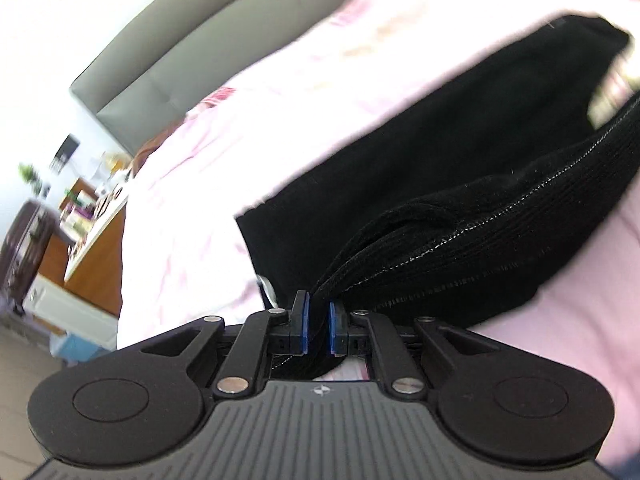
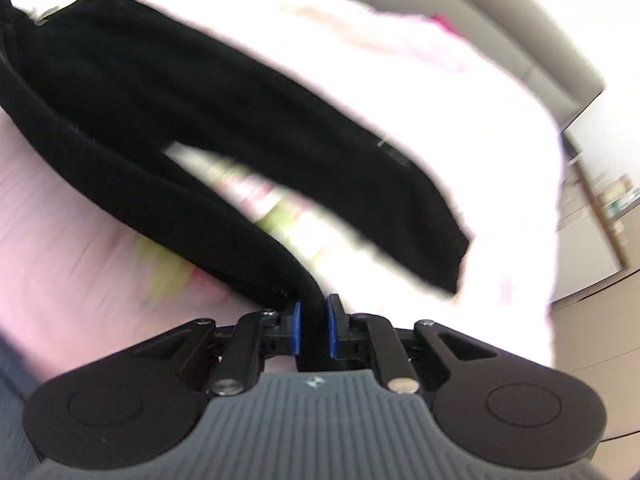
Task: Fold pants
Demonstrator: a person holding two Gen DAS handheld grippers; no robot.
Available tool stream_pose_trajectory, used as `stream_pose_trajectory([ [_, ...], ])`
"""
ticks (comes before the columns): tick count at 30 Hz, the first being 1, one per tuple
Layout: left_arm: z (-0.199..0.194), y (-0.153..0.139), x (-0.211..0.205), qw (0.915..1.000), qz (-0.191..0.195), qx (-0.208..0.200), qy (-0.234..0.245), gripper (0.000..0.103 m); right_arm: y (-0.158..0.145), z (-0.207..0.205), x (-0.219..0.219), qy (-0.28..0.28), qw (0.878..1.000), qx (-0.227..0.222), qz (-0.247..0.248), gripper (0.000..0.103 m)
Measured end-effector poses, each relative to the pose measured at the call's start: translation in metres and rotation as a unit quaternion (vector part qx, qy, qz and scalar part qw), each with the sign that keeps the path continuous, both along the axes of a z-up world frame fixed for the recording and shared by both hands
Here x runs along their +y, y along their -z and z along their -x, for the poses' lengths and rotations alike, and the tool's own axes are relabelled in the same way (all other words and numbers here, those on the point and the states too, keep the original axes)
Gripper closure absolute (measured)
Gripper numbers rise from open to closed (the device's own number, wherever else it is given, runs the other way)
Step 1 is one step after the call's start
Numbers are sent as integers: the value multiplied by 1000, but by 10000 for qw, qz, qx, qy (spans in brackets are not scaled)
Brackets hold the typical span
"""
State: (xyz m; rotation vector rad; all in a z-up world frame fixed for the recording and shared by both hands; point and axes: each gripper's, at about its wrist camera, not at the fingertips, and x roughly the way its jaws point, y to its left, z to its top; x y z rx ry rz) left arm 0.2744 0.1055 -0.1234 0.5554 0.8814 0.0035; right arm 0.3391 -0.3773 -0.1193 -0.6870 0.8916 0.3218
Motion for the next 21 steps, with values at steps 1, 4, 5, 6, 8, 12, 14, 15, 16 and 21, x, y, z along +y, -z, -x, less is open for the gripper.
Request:
stream_pose_trajectory([
  [1,-14,-6,0,9999,41,-36,-93,93,-3,-12,3,34,10000,-82,40,97],
  [4,-69,-12,4,9994,100,-67,-339,93,-15,-53,11,185,9993,-300,129,97],
  [5,-86,-12,4,9991,83,-50,-408,93,-18,-68,14,228,9990,-356,148,97],
  [6,-105,-9,5,9988,65,-19,-475,93,-20,-83,18,285,9987,-392,154,97],
  [8,-130,-5,12,9980,57,65,-632,93,-15,-119,26,387,9984,-381,149,97],
  [12,-184,27,28,9961,23,238,-852,93,4,-179,44,475,9985,-145,220,97],
  [14,-187,39,18,9951,28,354,-920,93,24,-211,53,482,9982,-26,364,97],
  [15,-190,44,16,9947,-10,435,-928,93,33,-223,56,488,9978,26,442,97],
  [16,-195,49,15,9940,-26,522,-956,93,43,-236,56,509,9974,82,498,97],
  [21,-203,52,21,9952,61,589,-780,93,66,-249,60,270,9963,305,751,97],
])
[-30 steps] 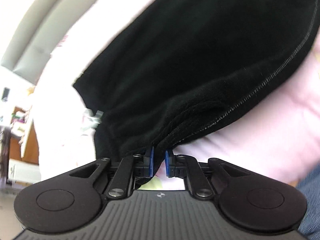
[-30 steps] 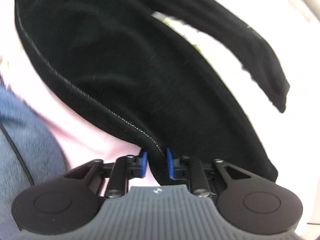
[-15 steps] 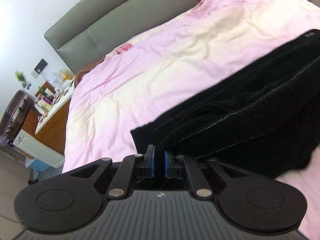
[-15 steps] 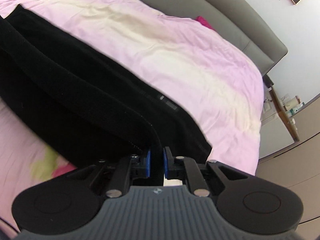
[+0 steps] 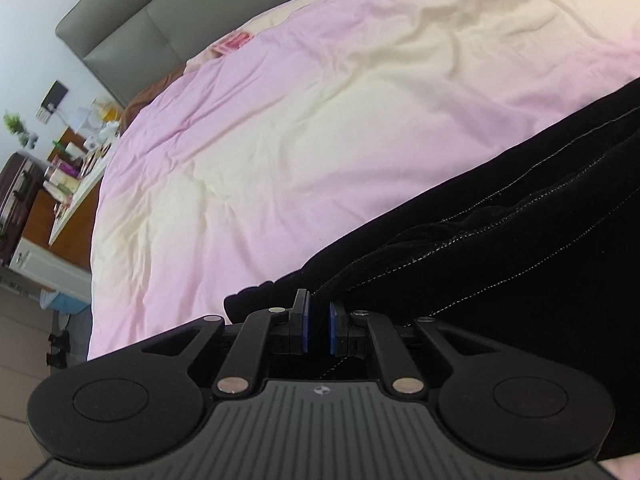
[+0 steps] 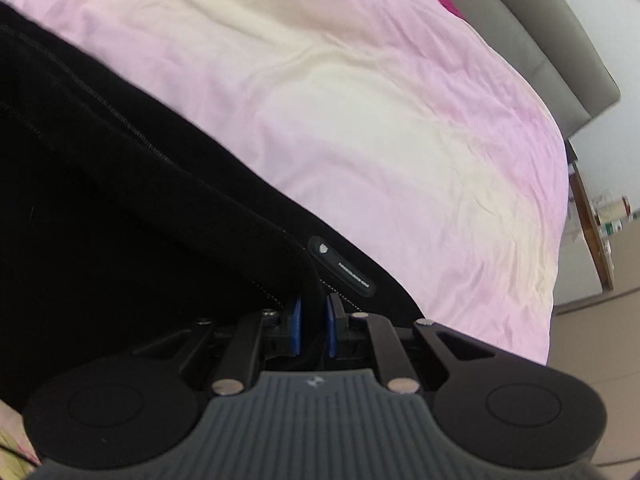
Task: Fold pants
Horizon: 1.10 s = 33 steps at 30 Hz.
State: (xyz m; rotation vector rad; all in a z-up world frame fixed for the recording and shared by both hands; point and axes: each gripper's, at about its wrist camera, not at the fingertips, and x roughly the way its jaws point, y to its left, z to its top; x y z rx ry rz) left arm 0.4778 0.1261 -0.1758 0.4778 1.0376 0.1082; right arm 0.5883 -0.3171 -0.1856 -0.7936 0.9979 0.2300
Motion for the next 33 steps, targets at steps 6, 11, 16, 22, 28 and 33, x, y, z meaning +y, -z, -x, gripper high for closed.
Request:
stream_pose_trajectory([
  [6,-23,0,8,9996,102,-260,25,93,-29,-19,-10,183,9991,-74,-385,97],
  [11,-61,39,8,9997,77,-49,-238,93,10,-64,2,539,9977,186,-375,97],
  [16,-72,61,21,9964,442,-122,-713,85,46,-77,12,774,9962,198,-334,96],
  [22,-73,45,33,9911,865,-121,-1005,77,48,-79,9,1056,9939,-40,-301,59],
  [28,-54,-20,60,9795,1519,-619,-1171,37,0,-62,3,1128,9895,-330,-842,32],
  [33,6,-48,89,9703,1947,-699,-1256,29,-29,-27,17,1090,9809,-197,-1600,29],
])
